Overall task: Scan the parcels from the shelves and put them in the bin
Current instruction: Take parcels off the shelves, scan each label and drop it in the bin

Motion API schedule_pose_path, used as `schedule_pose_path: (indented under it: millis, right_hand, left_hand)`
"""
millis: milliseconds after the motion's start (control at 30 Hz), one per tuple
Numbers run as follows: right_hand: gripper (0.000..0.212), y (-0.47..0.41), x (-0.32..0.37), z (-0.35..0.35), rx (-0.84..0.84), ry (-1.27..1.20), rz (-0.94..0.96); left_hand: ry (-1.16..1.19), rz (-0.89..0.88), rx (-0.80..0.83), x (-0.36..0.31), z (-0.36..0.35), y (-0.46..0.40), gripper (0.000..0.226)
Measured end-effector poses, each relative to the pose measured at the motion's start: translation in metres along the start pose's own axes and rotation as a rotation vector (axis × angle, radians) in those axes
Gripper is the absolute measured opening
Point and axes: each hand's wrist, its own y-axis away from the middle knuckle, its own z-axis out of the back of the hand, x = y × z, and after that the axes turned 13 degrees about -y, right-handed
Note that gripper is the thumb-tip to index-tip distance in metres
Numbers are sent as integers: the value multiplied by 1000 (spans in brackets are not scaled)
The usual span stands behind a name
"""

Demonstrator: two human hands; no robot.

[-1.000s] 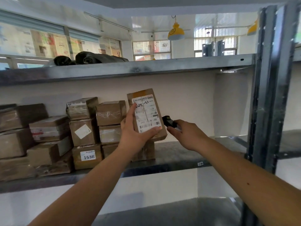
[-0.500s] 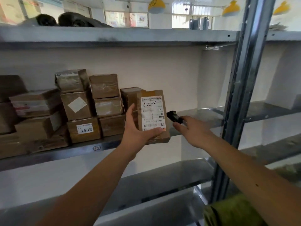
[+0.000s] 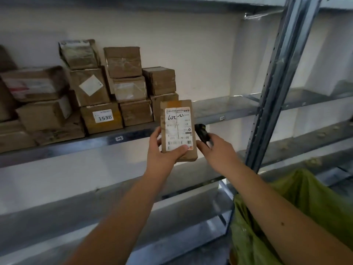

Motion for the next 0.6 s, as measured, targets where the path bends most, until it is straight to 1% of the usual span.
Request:
schedule_pose_path:
  millis: [67,133,233,367,500,533,600]
  right_hand:
    - [60,8,-4,-11,-7,-2,-24]
    - [60,15,-6,-19,-8,-11,-41]
    - [61,24,-7,-29,3,-36,-62]
    - [58,32,-6,-35,-6,-88,-115]
    - [53,36,-8,-43,-14,-125,-117]
    - [53,36,-9,-45,-13,-122,-112]
    - [53,36,-14,-47,-16,-121,-110]
  left_hand:
    - [41,38,0,8,4,7,99]
    - [76,61,-5,15,9,13,95]
    - [53,92,-22,24,18,19,91]
    - [69,177,-45,35,33,26,95]
    - [87,221,-86,51,39,35,72]
    - [108,227,-93,54,40,36,71]
    - [175,237,-103,57,46,37,78]
